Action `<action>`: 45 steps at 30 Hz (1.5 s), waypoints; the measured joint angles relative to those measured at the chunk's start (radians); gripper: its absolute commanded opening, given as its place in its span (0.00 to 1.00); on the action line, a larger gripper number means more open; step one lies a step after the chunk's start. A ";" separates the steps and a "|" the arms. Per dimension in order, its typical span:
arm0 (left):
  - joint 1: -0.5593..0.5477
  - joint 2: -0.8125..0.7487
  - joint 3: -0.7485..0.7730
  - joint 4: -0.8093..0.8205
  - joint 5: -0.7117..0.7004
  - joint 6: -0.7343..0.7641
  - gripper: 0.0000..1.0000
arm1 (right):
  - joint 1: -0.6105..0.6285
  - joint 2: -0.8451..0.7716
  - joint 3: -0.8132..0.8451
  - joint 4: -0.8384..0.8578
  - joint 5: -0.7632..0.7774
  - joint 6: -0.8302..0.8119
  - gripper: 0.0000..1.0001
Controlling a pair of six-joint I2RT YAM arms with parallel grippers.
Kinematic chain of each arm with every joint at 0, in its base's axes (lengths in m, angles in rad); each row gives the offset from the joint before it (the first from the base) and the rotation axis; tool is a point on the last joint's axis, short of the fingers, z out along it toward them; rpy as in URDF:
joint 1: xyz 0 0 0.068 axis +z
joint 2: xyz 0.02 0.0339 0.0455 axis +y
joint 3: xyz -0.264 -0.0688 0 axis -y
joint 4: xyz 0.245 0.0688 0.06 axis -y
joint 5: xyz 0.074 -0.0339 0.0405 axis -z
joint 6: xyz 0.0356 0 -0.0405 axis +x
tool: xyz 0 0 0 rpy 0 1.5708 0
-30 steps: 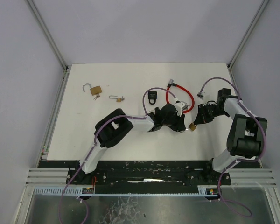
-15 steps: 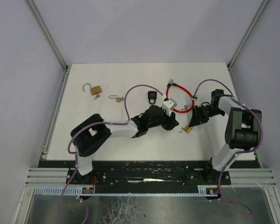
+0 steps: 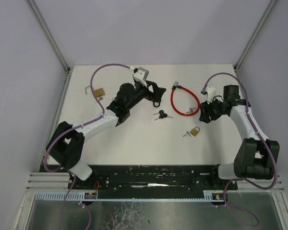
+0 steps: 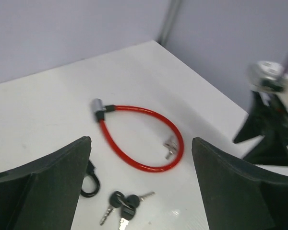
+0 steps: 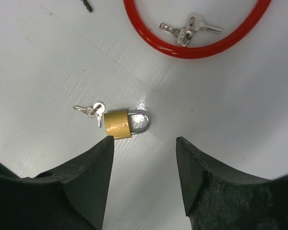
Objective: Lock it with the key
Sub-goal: Place the lock at the center of the board, then pick up the lock from the center of the board.
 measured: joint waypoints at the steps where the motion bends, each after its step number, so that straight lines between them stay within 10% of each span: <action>1: 0.043 0.000 0.013 -0.011 0.000 -0.005 0.89 | 0.000 -0.033 -0.006 0.011 0.011 -0.003 0.61; 21: 0.504 0.244 0.180 -0.293 -0.022 -0.521 0.83 | 0.000 -0.331 0.050 0.114 -0.379 -0.017 0.67; 30: 0.555 0.311 0.276 -0.559 -0.141 -0.721 0.36 | 0.000 -0.292 -0.111 0.142 -0.407 -0.033 0.67; 38: 0.546 0.503 0.640 -0.961 -0.273 -0.812 0.39 | 0.000 -0.298 -0.116 0.150 -0.401 -0.048 0.67; 45: 0.547 0.544 0.662 -1.148 -0.277 -0.888 0.50 | 0.000 -0.298 -0.117 0.150 -0.399 -0.055 0.68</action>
